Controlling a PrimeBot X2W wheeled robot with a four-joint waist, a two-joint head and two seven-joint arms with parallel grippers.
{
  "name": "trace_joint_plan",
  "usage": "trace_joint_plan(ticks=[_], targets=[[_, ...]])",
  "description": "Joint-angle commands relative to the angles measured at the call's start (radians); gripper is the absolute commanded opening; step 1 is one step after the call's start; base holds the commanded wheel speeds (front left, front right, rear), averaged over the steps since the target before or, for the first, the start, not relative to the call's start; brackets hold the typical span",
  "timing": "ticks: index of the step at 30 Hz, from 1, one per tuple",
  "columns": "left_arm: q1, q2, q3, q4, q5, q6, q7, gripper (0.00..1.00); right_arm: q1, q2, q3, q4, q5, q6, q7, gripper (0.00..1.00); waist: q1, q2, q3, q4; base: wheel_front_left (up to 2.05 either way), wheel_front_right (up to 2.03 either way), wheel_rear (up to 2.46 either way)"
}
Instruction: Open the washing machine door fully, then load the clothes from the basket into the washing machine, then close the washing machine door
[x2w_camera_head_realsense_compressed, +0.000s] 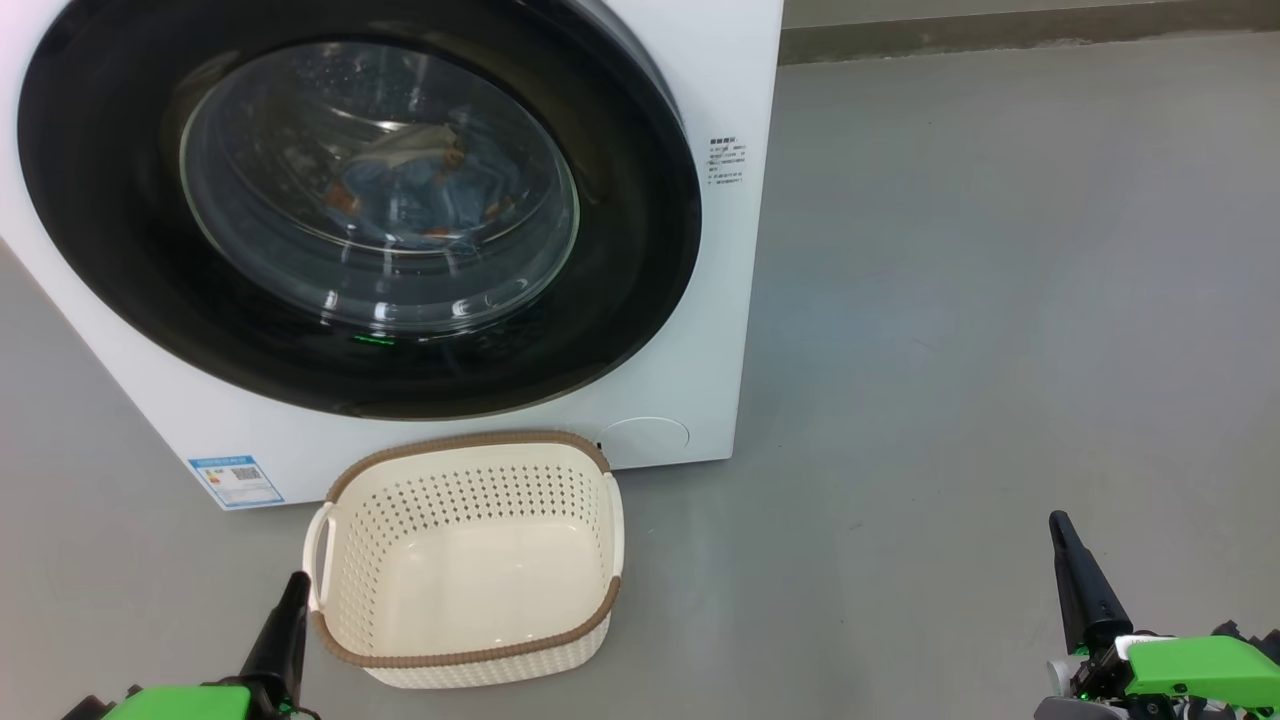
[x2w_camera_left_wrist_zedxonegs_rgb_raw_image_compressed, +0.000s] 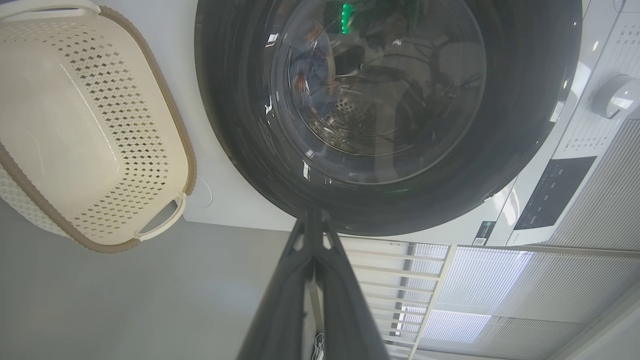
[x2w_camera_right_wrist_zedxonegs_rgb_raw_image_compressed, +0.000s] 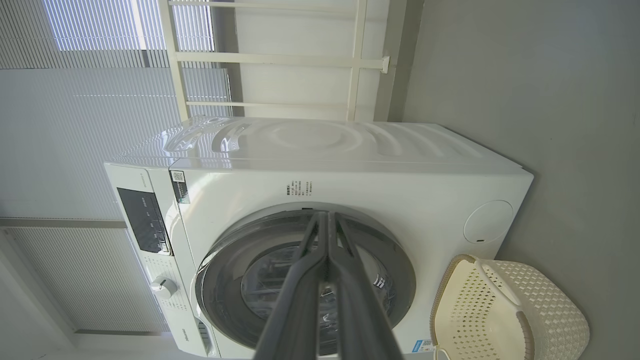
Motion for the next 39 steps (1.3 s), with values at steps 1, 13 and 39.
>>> trace_joint_plan(ticks=[1,13,39], targets=[[-0.04,0.025,0.034,-0.025,-0.009,-0.007,0.006,0.0,-0.041,-0.007,0.027,-0.024,0.011,-0.001,0.007,0.0,0.0,-0.0001,0.0,0.0,0.0,0.0,0.0],[-0.04,0.025,0.034,-0.025,-0.009,-0.007,0.006,0.0,-0.041,-0.007,0.027,-0.024,0.011,-0.001,0.007,0.0,0.0,-0.0001,0.0,0.0,0.0,0.0,0.0],[-0.04,0.025,0.034,-0.025,-0.009,-0.007,0.006,0.0,-0.041,-0.007,0.027,-0.024,0.011,-0.001,0.007,0.0,0.0,-0.0001,0.0,0.0,0.0,0.0,0.0]])
